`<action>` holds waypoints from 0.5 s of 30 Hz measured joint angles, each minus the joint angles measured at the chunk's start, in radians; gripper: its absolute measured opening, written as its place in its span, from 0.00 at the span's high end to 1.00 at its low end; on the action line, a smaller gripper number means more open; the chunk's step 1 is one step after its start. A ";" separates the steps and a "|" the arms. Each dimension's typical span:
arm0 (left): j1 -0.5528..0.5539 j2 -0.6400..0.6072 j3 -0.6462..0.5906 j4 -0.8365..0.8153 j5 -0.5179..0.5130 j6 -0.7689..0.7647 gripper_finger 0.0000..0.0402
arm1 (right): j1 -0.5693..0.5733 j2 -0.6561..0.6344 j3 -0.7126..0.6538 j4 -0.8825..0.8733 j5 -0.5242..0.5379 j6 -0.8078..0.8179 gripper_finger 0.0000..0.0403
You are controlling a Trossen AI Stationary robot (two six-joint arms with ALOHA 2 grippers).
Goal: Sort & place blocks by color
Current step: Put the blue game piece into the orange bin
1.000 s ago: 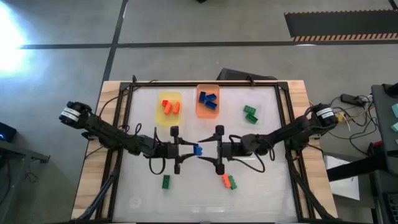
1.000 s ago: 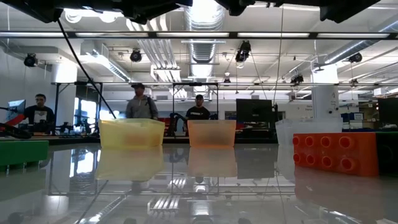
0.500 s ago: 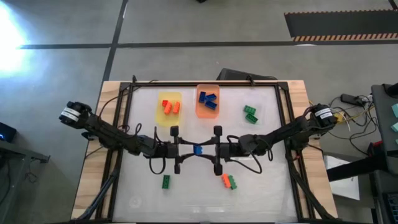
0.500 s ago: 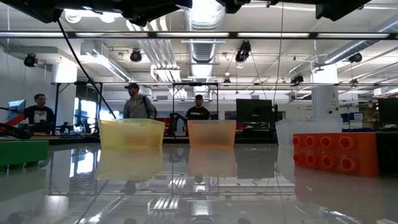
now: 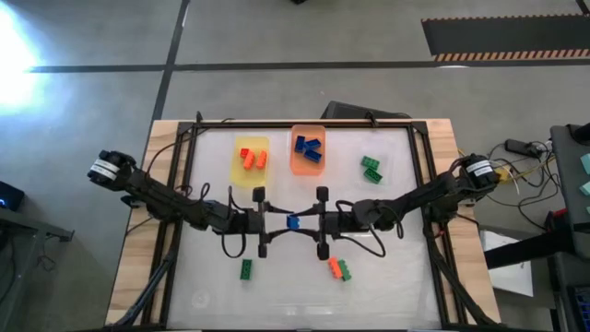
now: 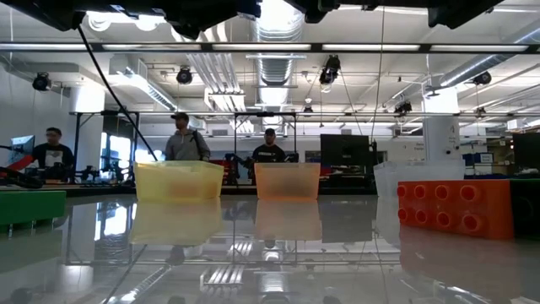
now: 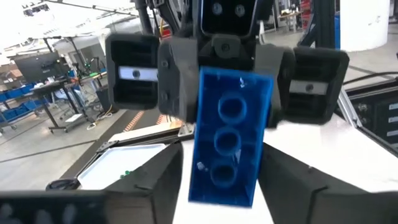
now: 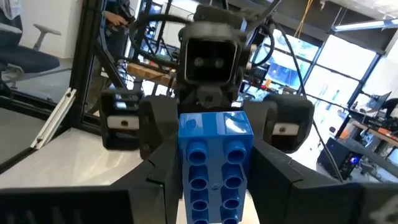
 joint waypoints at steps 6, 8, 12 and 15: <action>0.000 0.000 0.001 -0.003 0.000 0.027 0.38 | 0.000 -0.002 0.000 -0.029 0.031 0.013 0.68; 0.000 -0.001 0.000 -0.019 -0.002 0.084 0.34 | 0.000 -0.005 0.000 -0.054 0.092 0.013 0.67; 0.000 -0.025 -0.001 -0.062 -0.071 0.166 0.32 | 0.000 -0.039 0.000 -0.153 0.254 0.030 0.66; 0.000 -0.051 -0.002 -0.093 -0.143 0.203 0.31 | -0.007 -0.072 0.000 -0.240 0.344 0.046 0.66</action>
